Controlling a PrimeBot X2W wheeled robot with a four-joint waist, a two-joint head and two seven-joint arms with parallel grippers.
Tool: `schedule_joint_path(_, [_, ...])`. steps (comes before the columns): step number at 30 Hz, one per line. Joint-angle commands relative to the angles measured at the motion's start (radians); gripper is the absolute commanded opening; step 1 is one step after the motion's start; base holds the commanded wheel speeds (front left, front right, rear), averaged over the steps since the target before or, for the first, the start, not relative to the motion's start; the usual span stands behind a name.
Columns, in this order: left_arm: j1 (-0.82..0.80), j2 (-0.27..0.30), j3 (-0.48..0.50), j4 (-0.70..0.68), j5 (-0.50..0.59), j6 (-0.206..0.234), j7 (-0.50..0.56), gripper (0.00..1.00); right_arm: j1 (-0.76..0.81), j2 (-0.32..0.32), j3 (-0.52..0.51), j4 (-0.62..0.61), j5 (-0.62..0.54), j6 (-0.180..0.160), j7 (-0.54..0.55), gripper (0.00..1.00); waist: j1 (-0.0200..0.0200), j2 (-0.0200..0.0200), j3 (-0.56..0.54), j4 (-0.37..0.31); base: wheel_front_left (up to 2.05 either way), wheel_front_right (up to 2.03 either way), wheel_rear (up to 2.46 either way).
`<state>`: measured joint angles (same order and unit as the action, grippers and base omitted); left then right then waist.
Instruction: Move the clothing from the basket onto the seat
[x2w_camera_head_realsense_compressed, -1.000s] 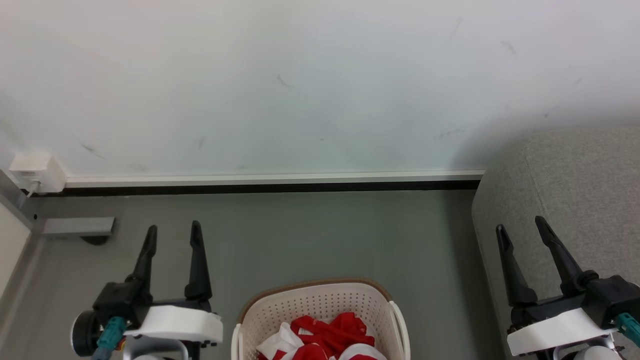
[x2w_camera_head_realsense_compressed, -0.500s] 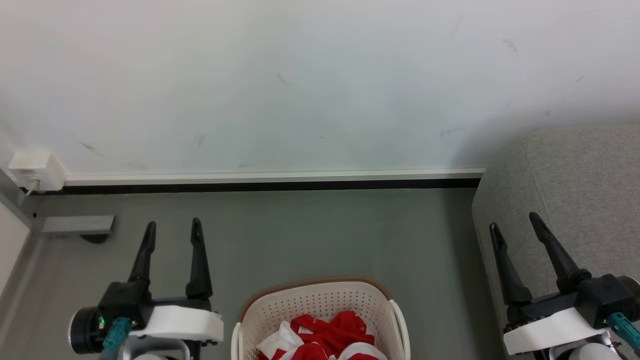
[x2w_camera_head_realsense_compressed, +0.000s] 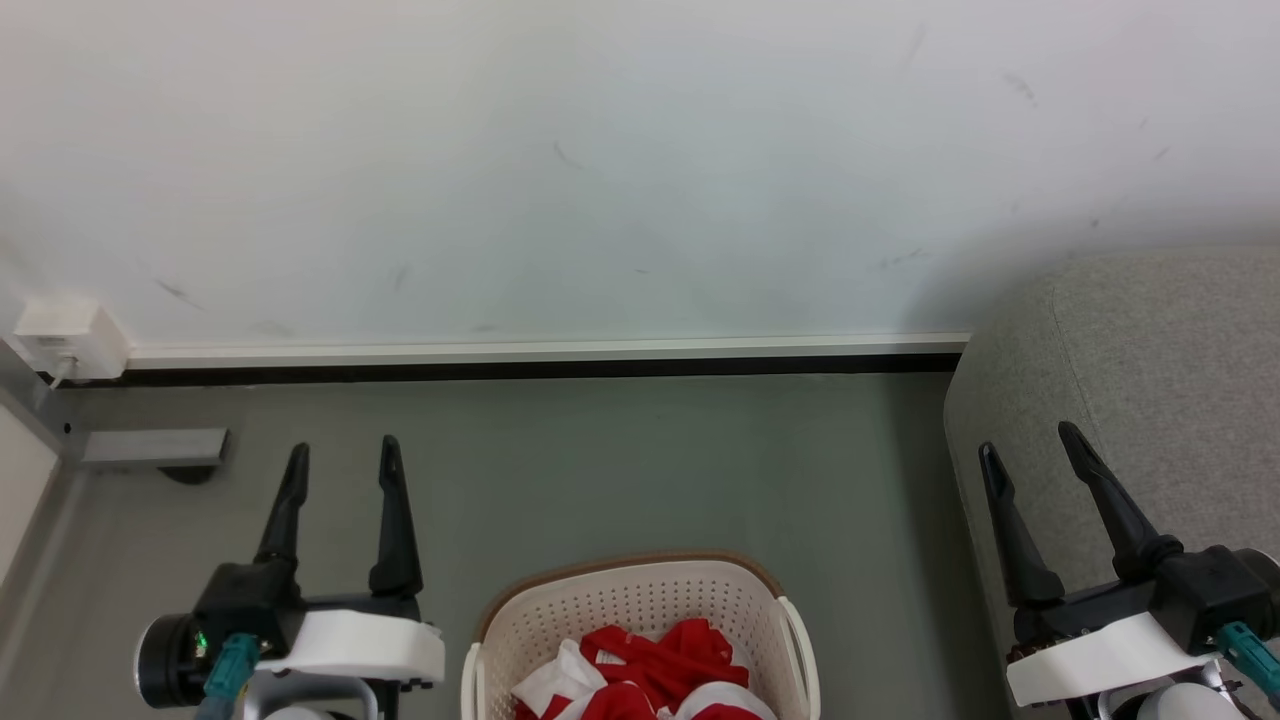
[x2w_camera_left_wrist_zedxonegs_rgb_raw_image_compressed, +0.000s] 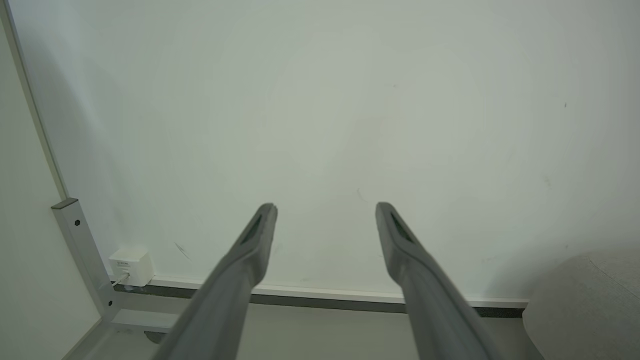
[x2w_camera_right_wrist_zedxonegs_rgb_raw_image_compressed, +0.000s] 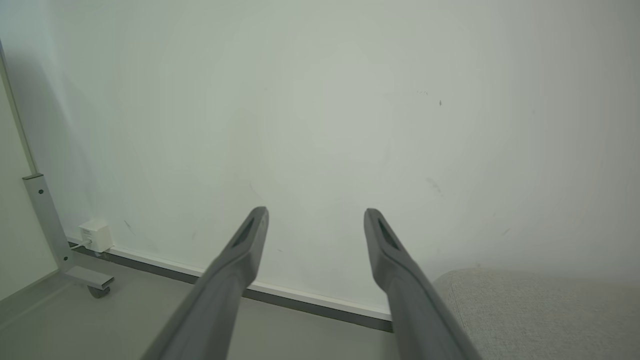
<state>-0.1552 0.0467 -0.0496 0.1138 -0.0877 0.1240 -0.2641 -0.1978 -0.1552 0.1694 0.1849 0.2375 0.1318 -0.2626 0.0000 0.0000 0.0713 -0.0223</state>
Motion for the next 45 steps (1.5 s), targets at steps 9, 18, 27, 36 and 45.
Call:
schedule_joint_path(9, [-0.026, 0.006, -0.005, 0.001, -0.007, -0.006, -0.001, 1.0, -0.033, -0.01, -0.004, -0.024, 0.015, -0.002, -0.003, 1.0, 0.0, 0.0, 0.052, -0.023, 0.0, 0.0, 0.0])
schedule_joint_path(18, [-0.08, 0.006, -0.017, 0.01, -0.007, -0.018, -0.001, 1.0, -0.097, -0.017, -0.013, -0.054, 0.041, -0.002, -0.003, 1.0, 0.0, 0.0, 0.159, -0.079, 0.0, 0.0, 0.0])
schedule_joint_path(27, [-0.162, 0.01, 0.003, 0.062, 0.024, -0.052, -0.001, 1.0, -0.172, 0.01, -0.018, -0.103, 0.07, -0.002, -0.003, 1.0, 0.0, 0.0, 0.305, -0.15, 0.0, 0.0, 0.0])
schedule_joint_path(36, [-0.242, 0.017, 0.014, 0.166, 0.031, -0.091, -0.001, 1.0, -0.229, 0.019, -0.021, -0.14, 0.098, -0.002, -0.003, 1.0, 0.0, 0.0, 0.439, -0.187, 0.0, 0.0, 0.0])
schedule_joint_path(45, [-0.376, 0.018, -0.022, 0.496, -0.008, -0.166, 0.03, 1.0, -0.265, 0.029, -0.031, -0.162, 0.102, -0.002, -0.003, 1.0, 0.0, 0.0, 0.53, -0.215, 0.0, 0.0, 0.0])
